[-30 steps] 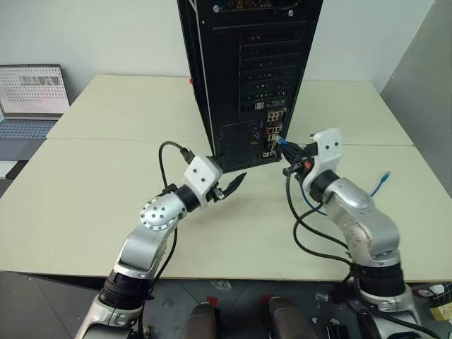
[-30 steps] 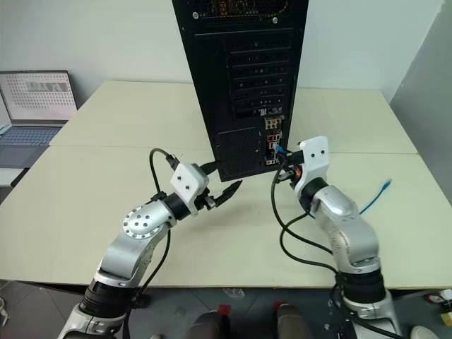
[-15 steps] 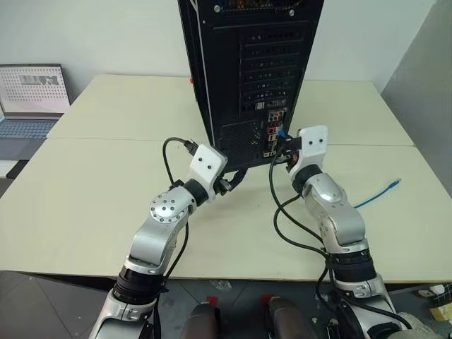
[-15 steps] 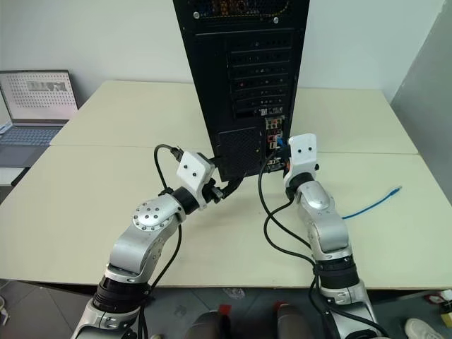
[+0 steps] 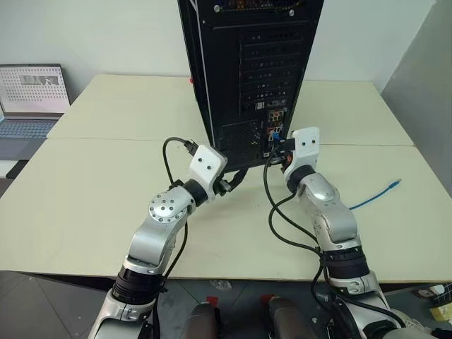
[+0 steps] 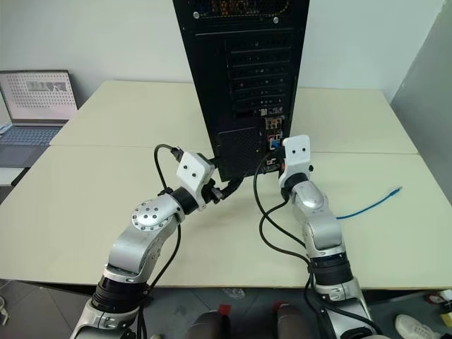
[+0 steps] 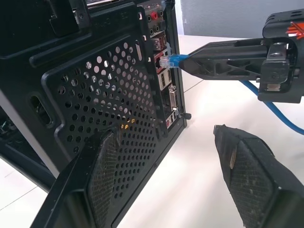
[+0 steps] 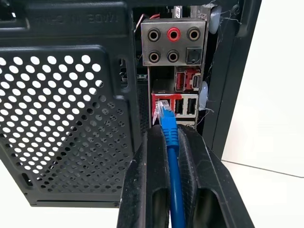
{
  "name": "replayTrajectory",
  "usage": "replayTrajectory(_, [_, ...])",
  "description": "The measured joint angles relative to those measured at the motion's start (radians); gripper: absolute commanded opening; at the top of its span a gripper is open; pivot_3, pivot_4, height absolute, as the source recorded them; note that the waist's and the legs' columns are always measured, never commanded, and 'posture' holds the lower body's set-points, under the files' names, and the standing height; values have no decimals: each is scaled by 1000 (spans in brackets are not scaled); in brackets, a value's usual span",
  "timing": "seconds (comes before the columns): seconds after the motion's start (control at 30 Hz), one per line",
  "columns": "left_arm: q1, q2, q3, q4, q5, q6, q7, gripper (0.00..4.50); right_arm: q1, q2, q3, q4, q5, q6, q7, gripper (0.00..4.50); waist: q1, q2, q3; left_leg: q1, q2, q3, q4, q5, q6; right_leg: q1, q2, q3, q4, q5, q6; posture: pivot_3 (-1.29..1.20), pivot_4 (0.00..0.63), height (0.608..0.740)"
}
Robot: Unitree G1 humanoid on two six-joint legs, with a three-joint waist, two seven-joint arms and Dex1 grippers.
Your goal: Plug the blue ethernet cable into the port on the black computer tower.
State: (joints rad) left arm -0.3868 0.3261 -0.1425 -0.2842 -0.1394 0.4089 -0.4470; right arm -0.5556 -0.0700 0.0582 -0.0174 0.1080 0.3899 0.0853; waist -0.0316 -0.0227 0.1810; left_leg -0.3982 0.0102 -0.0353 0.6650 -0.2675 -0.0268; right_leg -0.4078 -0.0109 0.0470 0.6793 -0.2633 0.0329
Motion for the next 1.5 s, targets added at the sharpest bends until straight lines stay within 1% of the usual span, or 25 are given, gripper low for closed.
replayTrajectory(0.53, [7,2,2,0,1,0,-1,3319,-15,15,-18,40,-8,-10,-1,0,-1,0,0,0,0,0,0,0,0,0,0,0,0,0,0,0,150,740])
replayTrajectory(1.13, [21,33,23,0,2,-6,-15,3319,-26,27,9,45,-55,-10,2,0,-10,0,0,0,1,0,0,0,0,-1,0,0,1,0,0,0,150,740])
replayTrajectory(1.5, [23,34,24,0,7,-9,-21,3319,-26,40,26,37,-84,-8,3,0,-11,0,0,0,1,0,-1,0,0,-1,0,0,0,0,0,0,150,740])
